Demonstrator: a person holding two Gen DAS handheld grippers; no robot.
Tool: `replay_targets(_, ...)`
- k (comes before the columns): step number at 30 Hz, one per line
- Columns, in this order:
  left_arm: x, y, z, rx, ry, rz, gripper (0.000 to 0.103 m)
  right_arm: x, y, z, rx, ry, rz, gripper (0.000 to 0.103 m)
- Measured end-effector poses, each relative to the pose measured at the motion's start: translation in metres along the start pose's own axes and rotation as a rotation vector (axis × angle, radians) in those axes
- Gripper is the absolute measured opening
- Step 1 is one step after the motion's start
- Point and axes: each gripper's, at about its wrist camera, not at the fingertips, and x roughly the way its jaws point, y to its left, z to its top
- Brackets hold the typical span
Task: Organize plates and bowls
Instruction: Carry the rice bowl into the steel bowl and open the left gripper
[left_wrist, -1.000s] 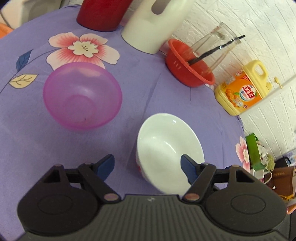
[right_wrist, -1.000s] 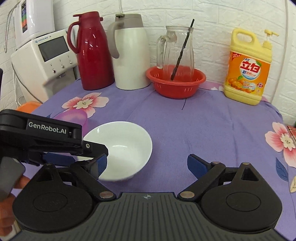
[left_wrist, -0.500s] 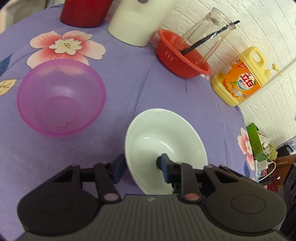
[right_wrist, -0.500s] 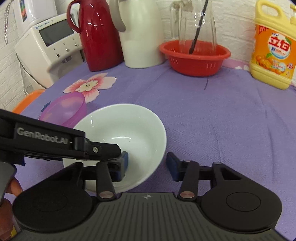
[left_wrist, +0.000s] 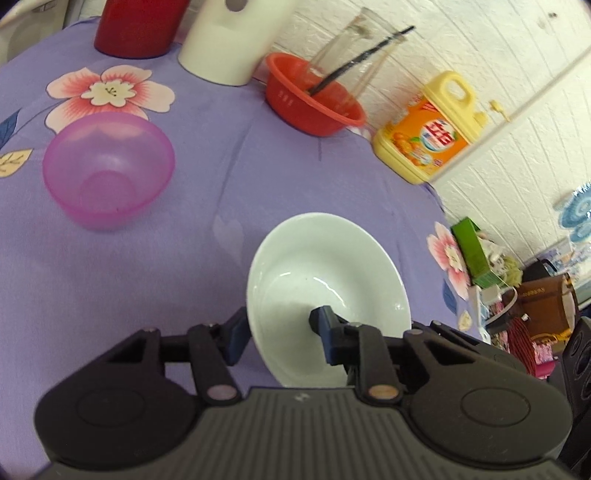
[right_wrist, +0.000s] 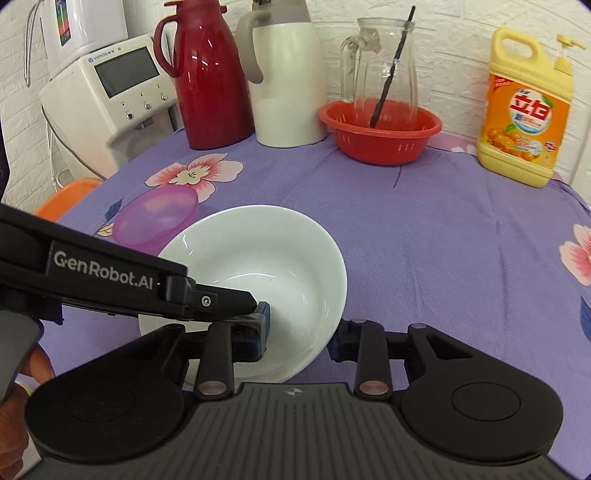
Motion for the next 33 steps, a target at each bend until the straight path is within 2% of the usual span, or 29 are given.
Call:
replay_targets(11,-0.065,-0.047,-0.091,0.081,0.025,-0.099,0.022,-0.101,0.026,-0.069,0.026,-0.06,-0.095,0.058)
replay_targets(19,-0.088,-0.052,-0.15,0.135,0.064,-0.107,0.022,-0.137,0.047,-0.119,0.058,-0.07,-0.123,0.058)
replay_targets(25,-0.079,-0.046,-0.167,0.165,0.084,-0.069,0.022,-0.131,0.051,-0.14,0.066,-0.059,-0.13,0.058)
replay_targets(33,-0.066,-0.046,-0.166,0.227,0.088,-0.049,0.024,-0.124,0.042,-0.149,0.09,-0.067,-0.109,0.059)
